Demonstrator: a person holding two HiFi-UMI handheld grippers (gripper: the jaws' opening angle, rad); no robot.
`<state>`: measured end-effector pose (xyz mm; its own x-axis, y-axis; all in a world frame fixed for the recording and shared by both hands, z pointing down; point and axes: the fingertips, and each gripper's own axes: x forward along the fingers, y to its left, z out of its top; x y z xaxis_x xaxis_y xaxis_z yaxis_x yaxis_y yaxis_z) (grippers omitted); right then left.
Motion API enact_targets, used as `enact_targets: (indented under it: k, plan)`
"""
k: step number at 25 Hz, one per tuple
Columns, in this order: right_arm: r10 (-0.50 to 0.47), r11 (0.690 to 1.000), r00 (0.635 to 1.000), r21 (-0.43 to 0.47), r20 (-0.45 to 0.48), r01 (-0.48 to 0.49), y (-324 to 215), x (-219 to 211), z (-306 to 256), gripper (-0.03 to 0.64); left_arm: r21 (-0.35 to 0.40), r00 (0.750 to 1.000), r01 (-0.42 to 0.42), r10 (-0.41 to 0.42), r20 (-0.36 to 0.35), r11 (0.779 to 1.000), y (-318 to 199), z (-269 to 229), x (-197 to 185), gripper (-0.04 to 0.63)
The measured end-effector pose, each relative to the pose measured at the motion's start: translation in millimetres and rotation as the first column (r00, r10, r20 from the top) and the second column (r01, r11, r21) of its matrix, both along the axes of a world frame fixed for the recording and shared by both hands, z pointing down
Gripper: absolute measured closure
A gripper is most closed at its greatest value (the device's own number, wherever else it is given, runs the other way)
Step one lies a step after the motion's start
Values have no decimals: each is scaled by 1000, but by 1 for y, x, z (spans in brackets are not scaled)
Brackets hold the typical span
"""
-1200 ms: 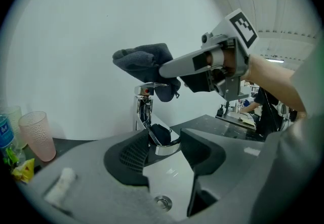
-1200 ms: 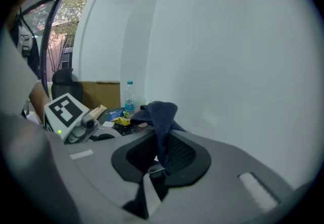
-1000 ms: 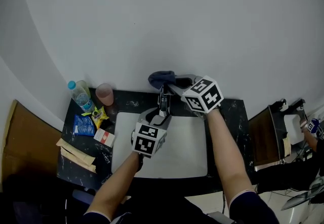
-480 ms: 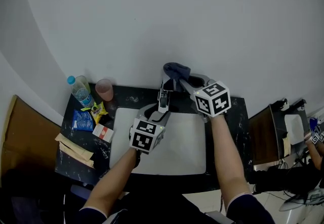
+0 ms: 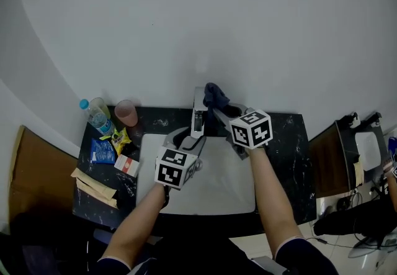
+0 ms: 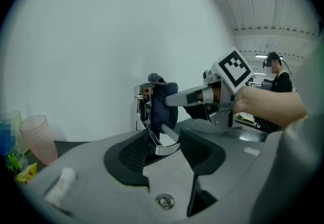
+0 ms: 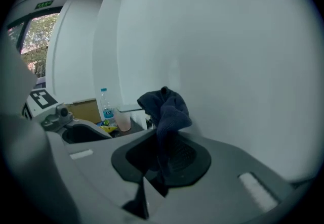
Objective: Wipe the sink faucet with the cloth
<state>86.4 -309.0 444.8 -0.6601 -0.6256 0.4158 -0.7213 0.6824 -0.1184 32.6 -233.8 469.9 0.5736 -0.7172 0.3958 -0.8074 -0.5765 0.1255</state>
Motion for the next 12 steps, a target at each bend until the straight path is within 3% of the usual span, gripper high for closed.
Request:
enact_targets:
  k: [7,12]
  plan:
    - [-27,994,999,-102,-41,23,-11,-12,59,568,4,1000,-1,1,3,1000,0,0,-1,391]
    - [-74,990,985,-135,-156,53,-15,-17,87,568,1,1000,-6,6,4,1000,-1,1,-1,391]
